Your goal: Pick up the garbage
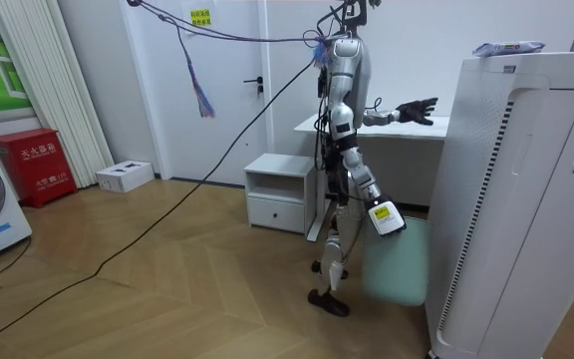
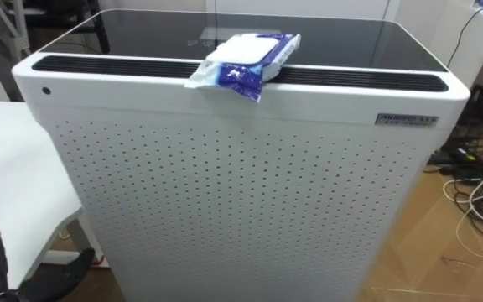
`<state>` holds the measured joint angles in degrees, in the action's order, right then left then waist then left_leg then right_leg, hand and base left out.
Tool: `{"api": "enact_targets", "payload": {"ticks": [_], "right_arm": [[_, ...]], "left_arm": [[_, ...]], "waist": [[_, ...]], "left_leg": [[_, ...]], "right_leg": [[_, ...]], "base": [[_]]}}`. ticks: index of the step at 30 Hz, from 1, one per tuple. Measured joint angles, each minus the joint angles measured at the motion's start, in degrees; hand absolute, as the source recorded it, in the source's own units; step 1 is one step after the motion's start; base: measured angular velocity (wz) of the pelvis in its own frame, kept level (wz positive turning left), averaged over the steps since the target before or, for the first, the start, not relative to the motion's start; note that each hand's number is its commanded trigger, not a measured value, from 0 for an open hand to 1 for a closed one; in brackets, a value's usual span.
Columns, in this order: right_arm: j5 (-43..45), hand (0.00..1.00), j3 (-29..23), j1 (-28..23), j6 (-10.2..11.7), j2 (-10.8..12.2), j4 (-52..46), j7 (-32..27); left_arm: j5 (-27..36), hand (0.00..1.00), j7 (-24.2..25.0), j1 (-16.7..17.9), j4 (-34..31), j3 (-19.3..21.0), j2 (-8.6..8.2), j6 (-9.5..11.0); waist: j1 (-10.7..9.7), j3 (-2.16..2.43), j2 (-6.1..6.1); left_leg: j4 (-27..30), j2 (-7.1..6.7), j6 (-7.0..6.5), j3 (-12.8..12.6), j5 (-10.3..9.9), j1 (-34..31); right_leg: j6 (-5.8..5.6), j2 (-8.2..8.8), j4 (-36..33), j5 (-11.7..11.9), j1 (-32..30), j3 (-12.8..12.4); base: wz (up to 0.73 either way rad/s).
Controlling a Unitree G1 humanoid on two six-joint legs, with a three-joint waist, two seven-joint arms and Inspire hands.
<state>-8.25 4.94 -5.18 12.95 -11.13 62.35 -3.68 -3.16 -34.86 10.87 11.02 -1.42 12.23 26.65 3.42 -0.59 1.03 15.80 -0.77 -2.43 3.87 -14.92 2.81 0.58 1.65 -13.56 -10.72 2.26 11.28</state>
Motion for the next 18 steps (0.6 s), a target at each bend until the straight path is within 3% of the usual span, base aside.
{"api": "enact_targets", "payload": {"ticks": [10,18], "right_arm": [[1.1,1.00,-0.8,-0.1,0.4,-0.2,-0.2,-0.3],[1.1,1.00,-0.7,-0.1,0.4,-0.2,-0.2,-0.4]], "left_arm": [[-1.7,0.00,-4.6,-1.1,-11.3,5.9,0.65,1.1],[-2.2,0.00,-5.5,-3.7,-16.3,6.2,0.77,1.1]], "waist": [[-1.1,-0.16,-0.53],[-1.6,-0.34,-0.85]], "left_leg": [[-0.1,-0.18,0.04,1.2,0.0,0.1],[-0.1,-0.19,0.04,1.0,0.0,-0.1]], "right_leg": [[-0.04,-0.16,1.0,-0.1,1.0,1.6],[-0.06,-0.23,1.0,-0.1,1.1,1.1]], "base": [[0.07],[0.00]]}}
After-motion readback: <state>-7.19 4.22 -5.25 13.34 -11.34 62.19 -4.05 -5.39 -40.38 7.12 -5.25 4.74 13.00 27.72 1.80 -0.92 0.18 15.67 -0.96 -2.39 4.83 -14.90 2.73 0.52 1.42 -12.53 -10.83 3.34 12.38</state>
